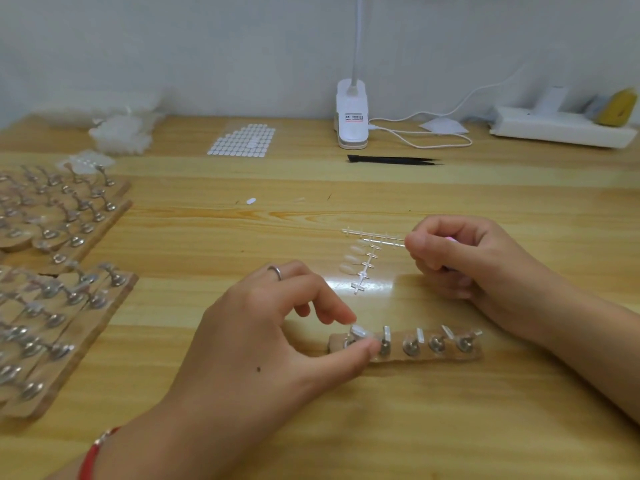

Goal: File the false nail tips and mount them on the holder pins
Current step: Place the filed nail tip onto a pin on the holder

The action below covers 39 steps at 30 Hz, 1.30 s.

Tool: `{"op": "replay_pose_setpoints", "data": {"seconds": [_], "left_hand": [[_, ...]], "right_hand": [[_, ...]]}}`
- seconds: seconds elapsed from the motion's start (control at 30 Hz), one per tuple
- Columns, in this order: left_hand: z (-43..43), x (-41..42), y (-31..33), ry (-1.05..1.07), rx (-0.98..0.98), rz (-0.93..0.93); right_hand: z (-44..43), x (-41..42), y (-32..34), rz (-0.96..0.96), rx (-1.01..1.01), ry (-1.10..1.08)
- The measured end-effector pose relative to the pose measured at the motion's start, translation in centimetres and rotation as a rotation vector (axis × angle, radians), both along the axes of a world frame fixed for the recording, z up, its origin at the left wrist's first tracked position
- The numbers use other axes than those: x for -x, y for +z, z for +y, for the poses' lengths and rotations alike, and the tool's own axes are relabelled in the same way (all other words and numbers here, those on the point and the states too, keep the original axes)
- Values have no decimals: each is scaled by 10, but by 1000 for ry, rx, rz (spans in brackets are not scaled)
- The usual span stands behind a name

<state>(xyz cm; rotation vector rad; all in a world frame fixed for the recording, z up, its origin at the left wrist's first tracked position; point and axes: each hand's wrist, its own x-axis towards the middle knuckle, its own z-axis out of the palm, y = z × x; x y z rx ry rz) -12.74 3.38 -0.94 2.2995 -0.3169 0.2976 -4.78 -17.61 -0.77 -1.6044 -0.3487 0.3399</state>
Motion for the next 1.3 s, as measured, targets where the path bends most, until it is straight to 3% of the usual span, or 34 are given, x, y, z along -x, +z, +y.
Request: {"op": "replay_pose_setpoints", "data": {"seconds": [0.9,0.97,1.17,1.23,1.3], "left_hand": [[5,2,5,-121,-75,120],[5,2,4,-129,-63,139],[16,-12,7,-100,62,246],[19,-26,7,-29,-21,247],[13,-41,7,52,-262,207]], "right_hand": [[0,-1,0,25,34,-33],[-2,-2,1,70,-19,-29],[-12,-14,4,366,-444,-137],[-11,-15,3,392,-483,-162],[-10,-16,2,393,-477,-157]]}}
